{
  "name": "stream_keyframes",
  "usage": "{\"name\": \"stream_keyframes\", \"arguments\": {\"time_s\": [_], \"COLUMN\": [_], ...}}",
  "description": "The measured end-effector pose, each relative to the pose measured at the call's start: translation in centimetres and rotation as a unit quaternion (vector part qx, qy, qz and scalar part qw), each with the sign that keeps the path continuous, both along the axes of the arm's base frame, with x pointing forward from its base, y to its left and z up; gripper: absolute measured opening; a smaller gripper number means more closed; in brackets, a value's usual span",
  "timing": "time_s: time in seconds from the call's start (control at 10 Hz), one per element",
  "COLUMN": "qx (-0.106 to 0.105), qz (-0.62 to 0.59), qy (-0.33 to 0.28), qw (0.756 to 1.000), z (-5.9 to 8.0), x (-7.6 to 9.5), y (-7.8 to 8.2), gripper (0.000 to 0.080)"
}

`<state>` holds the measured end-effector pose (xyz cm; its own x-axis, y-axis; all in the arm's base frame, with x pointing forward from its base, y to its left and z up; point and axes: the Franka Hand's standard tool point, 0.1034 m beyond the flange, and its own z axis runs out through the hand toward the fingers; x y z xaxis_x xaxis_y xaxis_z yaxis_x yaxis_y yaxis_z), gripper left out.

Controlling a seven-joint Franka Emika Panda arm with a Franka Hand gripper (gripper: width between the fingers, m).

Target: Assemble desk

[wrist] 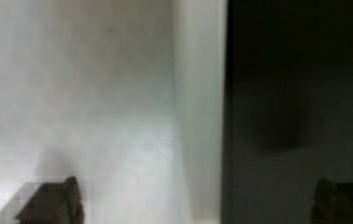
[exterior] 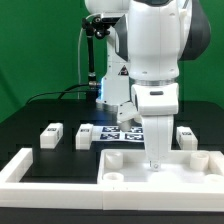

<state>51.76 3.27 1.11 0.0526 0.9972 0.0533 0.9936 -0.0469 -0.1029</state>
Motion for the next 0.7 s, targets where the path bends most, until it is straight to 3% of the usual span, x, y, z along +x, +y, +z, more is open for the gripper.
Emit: {"name": "stream_keyframes", "arguments": {"time_s": [0.4, 0.7], "qx": [-0.001, -0.018], "qz": [-0.005, -0.073], "qy": [0.000, -0.004], "qw": [1.000, 0.997], "z": [0.1, 3.7], "x": [0.1, 0.7], "y": [0.0, 0.9], "gripper": [0.0649, 0.0649]}}
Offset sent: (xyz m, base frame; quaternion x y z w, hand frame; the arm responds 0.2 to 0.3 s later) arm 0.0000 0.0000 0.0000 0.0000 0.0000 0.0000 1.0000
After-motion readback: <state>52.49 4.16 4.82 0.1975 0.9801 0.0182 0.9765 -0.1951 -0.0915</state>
